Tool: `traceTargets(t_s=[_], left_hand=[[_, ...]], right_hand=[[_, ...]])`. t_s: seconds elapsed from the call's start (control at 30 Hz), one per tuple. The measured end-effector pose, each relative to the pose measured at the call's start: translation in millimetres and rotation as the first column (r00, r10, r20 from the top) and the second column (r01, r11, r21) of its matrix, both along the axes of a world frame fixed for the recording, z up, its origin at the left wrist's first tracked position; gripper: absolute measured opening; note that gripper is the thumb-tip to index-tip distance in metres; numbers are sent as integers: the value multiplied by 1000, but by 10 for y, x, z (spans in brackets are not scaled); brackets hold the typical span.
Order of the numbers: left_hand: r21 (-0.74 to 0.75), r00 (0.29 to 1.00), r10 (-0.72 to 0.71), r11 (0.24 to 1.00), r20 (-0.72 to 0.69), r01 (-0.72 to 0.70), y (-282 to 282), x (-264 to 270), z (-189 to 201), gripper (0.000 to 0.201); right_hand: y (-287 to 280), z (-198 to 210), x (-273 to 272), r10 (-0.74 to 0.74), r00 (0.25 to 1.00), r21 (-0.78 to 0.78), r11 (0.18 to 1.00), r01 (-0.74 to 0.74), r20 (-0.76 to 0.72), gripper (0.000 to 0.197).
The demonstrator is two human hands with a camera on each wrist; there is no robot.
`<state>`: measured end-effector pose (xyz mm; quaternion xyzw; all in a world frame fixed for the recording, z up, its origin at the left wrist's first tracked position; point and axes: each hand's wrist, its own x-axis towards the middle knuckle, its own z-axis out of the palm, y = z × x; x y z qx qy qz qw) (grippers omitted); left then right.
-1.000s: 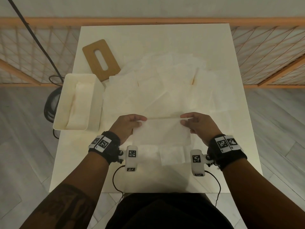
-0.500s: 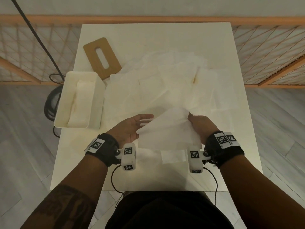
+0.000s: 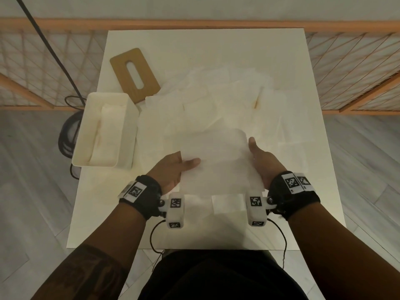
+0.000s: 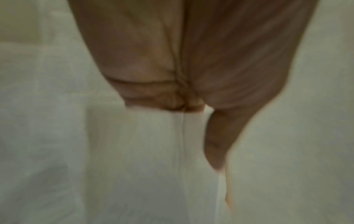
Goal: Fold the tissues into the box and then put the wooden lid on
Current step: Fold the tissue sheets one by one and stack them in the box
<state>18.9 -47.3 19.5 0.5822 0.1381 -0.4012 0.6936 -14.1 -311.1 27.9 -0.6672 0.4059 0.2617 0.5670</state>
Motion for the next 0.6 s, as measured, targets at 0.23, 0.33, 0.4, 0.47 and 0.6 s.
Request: traceTargets(t_s=[0.23,0.33,0.4,0.47,0.6], left_hand=[[291,970,-48,956,240,-24,38,193,-71,20],[344,948,-93,939,303,-18,86,252,-71,23],[358,936,-119,934,331,-8,103,268,-78,21],[308,938,-115,951,327,9,113,263,-90,13],[204,965,-58,979,257,5,131,273,-89,31]], right_hand=[[-63,37,30,108,963,203,966,-161,247,39],[-152,-14,77,45,967,196,976,-97,251,30],[-180,-25,90,13,969,208,976,-67,248,27],[-193,-30,90,-11,967,227,973,-49,256,27],[-239,-45,70,-31,957,248,968,-43,288,26]])
